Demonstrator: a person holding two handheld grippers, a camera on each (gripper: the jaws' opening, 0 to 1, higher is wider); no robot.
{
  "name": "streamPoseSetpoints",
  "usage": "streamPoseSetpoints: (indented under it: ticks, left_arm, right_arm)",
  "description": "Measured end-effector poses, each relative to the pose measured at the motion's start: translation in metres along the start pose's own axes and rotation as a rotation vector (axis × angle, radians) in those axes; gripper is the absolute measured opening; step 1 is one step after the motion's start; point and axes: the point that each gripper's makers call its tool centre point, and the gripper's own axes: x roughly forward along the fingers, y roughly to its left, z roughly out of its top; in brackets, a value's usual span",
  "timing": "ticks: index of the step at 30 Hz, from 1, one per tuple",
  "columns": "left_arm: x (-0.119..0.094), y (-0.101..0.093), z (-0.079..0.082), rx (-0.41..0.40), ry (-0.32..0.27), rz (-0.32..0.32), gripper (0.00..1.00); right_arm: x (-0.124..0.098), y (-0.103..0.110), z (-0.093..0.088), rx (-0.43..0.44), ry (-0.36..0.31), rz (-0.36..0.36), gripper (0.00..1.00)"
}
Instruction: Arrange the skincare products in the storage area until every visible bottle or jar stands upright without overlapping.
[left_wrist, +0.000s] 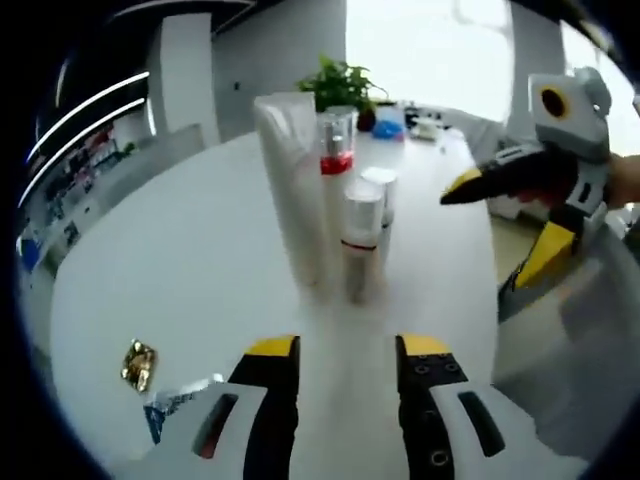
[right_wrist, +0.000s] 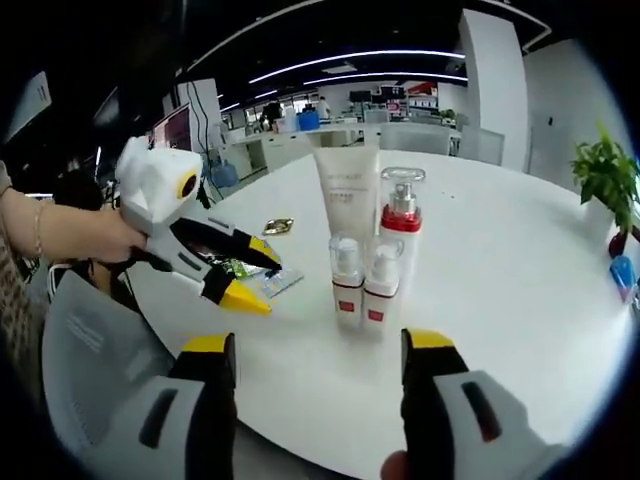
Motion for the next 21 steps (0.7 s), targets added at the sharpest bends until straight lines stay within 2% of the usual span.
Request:
streamPoseSetpoints:
  ticks: [6, 10, 17, 21]
  left_arm:
    - [-0.034, 0.009, -0.019, -0.112, -0.013, 0.089, 0.49]
    - [-0.058, 0.011, -0.025, -0.196, -0.051, 0.142, 0.58]
    - [-0.094, 0.014, -0.037, -0.278, -0.091, 0.215, 0.72]
    - [-0.110, 0.016, -0.042, -0.314, -0.117, 0.253, 0.76]
  right_arm:
    - [-0.007, 0.000, -0.001, 0.014, -0.006, 0.005, 0.68]
    - [-0.009, 0.002, 0.000, 0.021, -0.013, 0.010, 0.69]
    - [-0.010, 0.009, 0.003, 0.020, -0.027, 0.021, 0.69]
    - [-0.011, 0.012, 0.004, 0.014, -0.033, 0.023, 0.69]
